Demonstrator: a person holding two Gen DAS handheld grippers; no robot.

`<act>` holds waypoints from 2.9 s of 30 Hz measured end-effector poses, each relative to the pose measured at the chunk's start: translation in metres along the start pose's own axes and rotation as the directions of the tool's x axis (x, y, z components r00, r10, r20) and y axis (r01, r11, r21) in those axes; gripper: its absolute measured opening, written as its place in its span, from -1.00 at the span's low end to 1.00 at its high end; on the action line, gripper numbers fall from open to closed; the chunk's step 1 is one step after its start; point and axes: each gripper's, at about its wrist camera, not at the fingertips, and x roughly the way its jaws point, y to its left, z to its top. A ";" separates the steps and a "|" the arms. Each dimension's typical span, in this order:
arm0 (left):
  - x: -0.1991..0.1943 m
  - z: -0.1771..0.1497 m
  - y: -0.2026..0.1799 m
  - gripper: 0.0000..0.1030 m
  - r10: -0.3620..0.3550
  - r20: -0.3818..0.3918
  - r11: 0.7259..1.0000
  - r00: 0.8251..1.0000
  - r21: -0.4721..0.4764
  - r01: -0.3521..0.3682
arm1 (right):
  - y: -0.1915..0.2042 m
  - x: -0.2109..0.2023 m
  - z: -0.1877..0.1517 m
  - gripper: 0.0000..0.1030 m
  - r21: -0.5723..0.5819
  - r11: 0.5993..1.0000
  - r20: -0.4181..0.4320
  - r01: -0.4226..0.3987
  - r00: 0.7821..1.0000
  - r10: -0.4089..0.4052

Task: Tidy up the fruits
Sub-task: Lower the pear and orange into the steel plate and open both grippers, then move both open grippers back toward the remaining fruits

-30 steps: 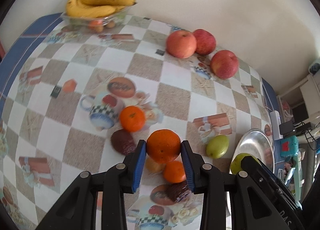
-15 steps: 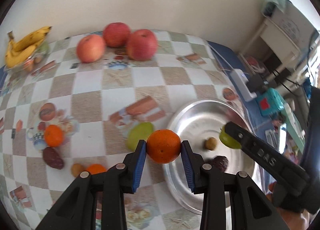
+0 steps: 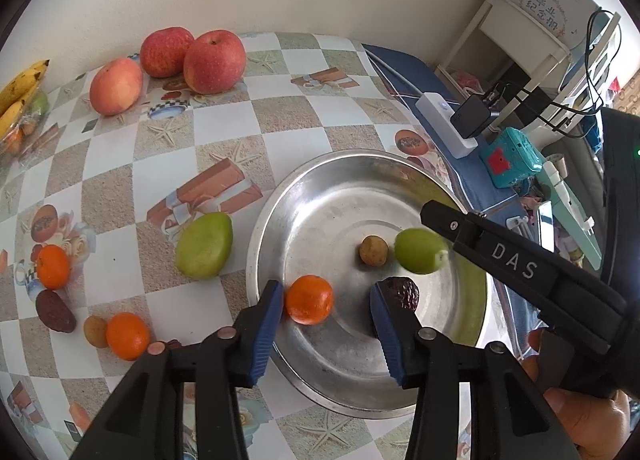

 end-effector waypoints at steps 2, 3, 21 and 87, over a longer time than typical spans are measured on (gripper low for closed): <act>-0.001 -0.001 0.002 -0.04 0.000 -0.004 1.000 1.000 -0.006 0.000 | 0.002 -0.004 0.000 -0.12 -0.007 1.000 0.011 0.005 1.000 -0.005; -0.001 -0.001 0.003 -0.04 0.000 -0.005 1.000 1.000 -0.011 0.000 | 0.002 -0.005 0.000 -0.12 -0.009 1.000 0.014 0.005 1.000 -0.005; -0.018 -0.007 0.088 1.00 0.207 0.005 0.947 0.978 -0.252 -0.199 | 0.037 -0.003 -0.024 0.37 -0.145 0.989 -0.033 0.021 0.999 -0.026; -0.075 0.003 0.231 0.96 0.351 0.148 0.863 0.925 -0.434 -0.258 | 0.179 0.015 -0.041 0.19 -0.324 0.933 -0.093 -0.158 0.986 0.135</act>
